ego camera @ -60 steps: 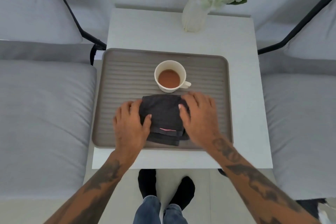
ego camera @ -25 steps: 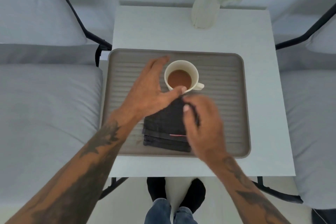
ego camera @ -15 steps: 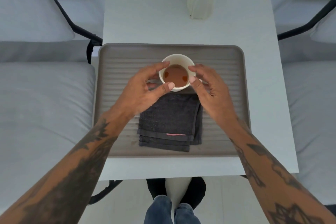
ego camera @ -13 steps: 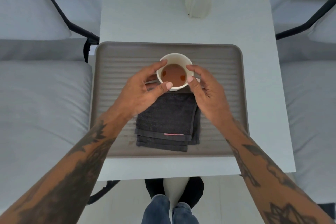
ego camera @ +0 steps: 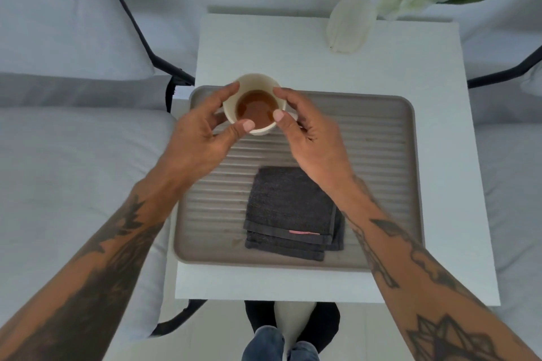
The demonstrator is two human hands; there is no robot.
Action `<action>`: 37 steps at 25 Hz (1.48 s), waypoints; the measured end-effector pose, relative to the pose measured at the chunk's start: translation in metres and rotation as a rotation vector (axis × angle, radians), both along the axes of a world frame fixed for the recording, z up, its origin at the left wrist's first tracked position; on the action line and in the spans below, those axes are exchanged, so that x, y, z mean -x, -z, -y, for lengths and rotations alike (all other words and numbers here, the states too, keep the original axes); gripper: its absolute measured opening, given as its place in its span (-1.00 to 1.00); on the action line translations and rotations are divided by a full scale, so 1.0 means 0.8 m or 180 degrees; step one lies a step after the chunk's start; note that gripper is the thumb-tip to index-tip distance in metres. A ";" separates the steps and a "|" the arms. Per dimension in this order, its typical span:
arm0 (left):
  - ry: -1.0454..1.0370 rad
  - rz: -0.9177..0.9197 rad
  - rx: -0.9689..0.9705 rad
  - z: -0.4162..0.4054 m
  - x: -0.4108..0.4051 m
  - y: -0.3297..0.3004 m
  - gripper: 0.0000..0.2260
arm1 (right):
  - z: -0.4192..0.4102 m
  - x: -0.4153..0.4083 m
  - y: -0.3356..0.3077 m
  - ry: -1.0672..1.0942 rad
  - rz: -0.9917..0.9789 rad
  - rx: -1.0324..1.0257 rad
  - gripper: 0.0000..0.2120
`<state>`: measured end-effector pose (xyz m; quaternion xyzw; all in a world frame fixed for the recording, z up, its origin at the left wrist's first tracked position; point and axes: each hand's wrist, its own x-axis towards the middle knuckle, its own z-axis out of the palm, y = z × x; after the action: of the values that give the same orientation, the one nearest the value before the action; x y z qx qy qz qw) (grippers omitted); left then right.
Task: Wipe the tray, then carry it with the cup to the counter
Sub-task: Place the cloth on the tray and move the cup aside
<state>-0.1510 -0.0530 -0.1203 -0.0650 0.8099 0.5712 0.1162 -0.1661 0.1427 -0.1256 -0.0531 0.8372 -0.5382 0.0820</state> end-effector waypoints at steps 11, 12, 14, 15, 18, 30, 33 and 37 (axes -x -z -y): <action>-0.0182 0.0088 -0.0145 0.054 0.004 0.042 -0.37 | 0.062 0.019 0.045 -0.0246 0.0205 -0.0024 -0.65; -0.0205 0.0032 -0.0154 0.054 0.002 0.039 -0.38 | 0.060 0.017 0.039 -0.0269 0.0203 -0.0073 -0.63; -0.0494 -0.0158 0.0159 0.053 -0.016 0.024 -0.49 | 0.048 -0.001 0.025 -0.0257 0.0130 -0.0339 -0.60; -0.0706 -0.0276 0.0471 0.050 -0.036 0.018 -0.57 | 0.035 -0.021 0.023 -0.0200 0.0013 -0.0619 -0.59; -0.0483 -0.0604 0.1516 0.033 -0.123 0.026 -0.67 | -0.005 -0.104 0.034 -0.0246 -0.0278 -0.1699 -0.57; 0.1080 -0.0346 0.3366 0.002 -0.216 0.104 -0.13 | 0.011 -0.157 0.107 -0.1549 -0.0967 -0.2889 -0.44; 0.1061 -0.0284 0.3165 0.003 -0.213 0.106 -0.04 | 0.040 -0.147 0.111 -0.2015 -0.1265 -0.2742 -0.47; 0.1014 -0.0145 0.2908 0.001 -0.210 0.095 0.20 | 0.005 -0.138 0.107 -0.2181 -0.1272 -0.2751 -0.51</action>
<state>0.0166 -0.0541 -0.1961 0.0280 0.9801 0.1335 0.1440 -0.0558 0.1383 -0.2108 -0.3829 0.9150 -0.0704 0.1061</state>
